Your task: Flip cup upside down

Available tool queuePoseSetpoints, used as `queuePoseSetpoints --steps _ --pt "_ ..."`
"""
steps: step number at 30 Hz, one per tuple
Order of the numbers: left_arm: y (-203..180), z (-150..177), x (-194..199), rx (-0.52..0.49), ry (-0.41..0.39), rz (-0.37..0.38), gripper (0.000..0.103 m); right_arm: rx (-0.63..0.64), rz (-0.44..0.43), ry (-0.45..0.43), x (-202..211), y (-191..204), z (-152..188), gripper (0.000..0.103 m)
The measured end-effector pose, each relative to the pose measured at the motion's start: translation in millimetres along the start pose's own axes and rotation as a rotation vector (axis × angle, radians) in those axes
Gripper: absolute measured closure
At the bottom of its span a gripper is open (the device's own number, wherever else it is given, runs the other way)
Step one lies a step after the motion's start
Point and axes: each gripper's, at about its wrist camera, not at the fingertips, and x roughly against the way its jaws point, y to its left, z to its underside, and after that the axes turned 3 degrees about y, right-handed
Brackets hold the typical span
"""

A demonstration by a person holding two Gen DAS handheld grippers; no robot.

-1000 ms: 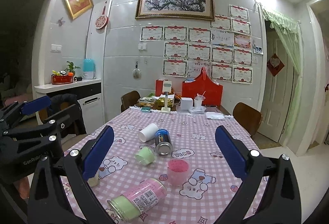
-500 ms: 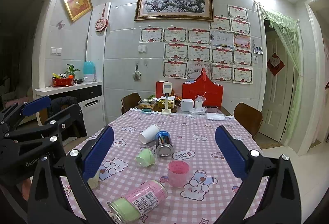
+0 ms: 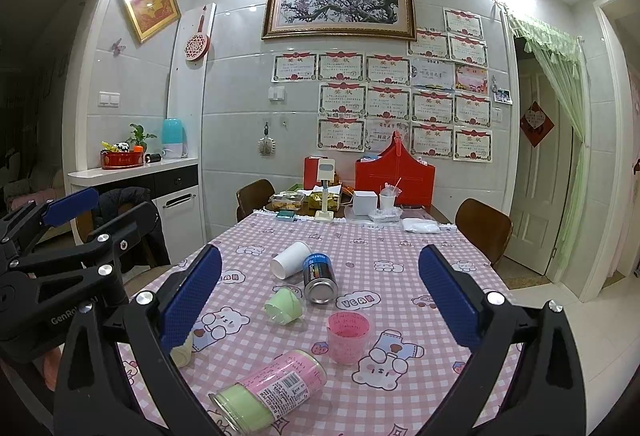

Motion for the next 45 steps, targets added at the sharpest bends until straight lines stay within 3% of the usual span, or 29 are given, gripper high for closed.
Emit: queuePoseSetpoints --steps 45 --pt "1.8 -2.2 -0.5 -0.007 -0.026 -0.033 0.027 -0.003 0.000 0.006 -2.6 0.6 3.7 0.008"
